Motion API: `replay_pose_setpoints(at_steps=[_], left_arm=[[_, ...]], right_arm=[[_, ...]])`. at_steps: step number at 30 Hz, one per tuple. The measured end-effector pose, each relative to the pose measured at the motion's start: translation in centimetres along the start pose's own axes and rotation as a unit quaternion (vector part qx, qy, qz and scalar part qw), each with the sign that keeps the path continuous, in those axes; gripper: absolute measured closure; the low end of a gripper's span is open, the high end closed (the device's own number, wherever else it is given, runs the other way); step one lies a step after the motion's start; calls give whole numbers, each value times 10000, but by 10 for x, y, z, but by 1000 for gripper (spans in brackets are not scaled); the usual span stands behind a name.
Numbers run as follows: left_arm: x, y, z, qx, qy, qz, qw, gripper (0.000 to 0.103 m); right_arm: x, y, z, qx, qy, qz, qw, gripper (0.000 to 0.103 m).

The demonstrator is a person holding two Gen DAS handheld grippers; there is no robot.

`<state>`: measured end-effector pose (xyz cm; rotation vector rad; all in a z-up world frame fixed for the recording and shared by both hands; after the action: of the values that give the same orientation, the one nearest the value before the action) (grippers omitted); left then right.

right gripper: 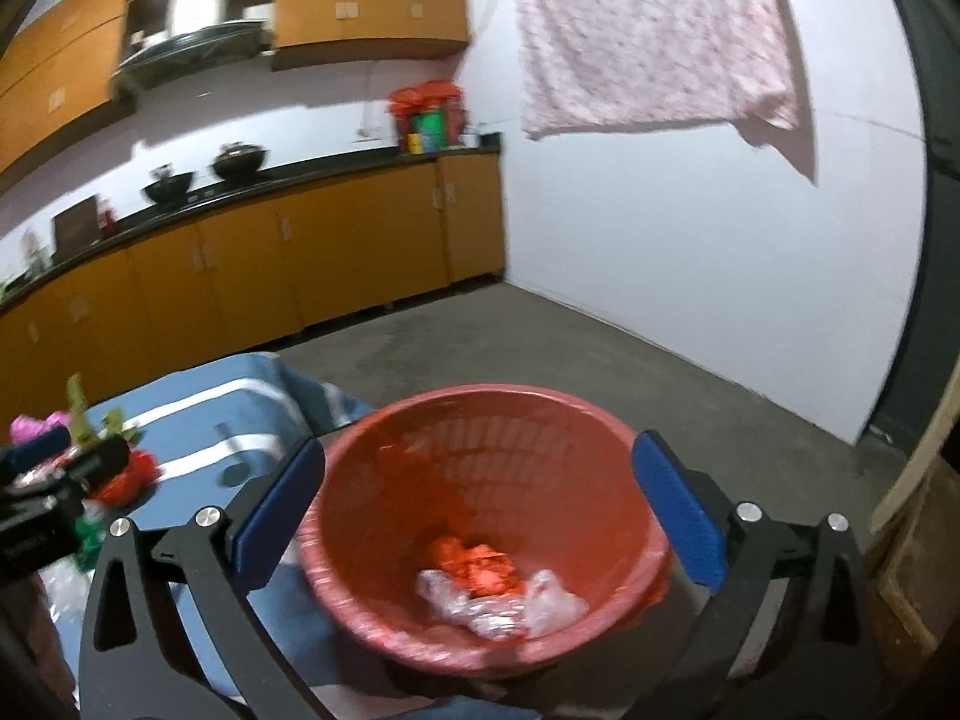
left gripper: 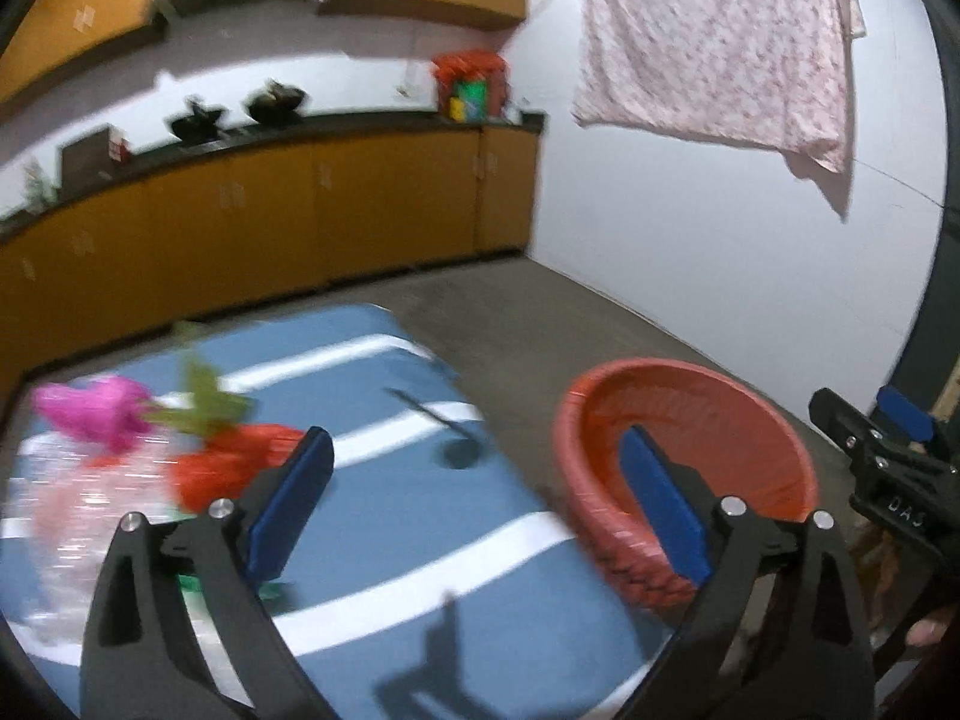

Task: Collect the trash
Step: 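Return to the table and grasp clear plastic with the right tool while the left grasps bubble wrap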

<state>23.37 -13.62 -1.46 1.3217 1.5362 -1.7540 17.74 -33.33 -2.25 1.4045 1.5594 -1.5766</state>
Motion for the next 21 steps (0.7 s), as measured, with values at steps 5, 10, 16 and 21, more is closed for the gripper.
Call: replay_pose_setpoints(at_steps=[5, 10, 16, 21], left_arm=[[20, -48, -64, -811, -243, 169, 9963, 6], [53, -88, -139, -1639, -767, 32, 9835, 6], [88, -123, -203, -2359, -1158, -117, 9648, 6], [107, -144, -231, -2649, -1258, -128, 9559, 6]], right_arm=[[14, -13, -62, -790, -244, -117, 9965, 2], [40, -17, -129, -1521, -521, -465, 9859, 2], [83, -15, -208, -2162, -965, -954, 9669, 10], [113, -5, -248, -2274, -1303, -1352, 9555, 21]])
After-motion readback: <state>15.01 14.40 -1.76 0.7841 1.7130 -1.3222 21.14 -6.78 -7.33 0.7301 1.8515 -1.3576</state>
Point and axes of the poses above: each gripper's, at about its wrist camera, not at the fingertips, and y roughly the way its jaws point, z to its right, x to its underside, the point moved 3 cm from there along y, roughly the way its jaws point, and after that the axes turned 8 degrees about y, right-handed, at the moved point
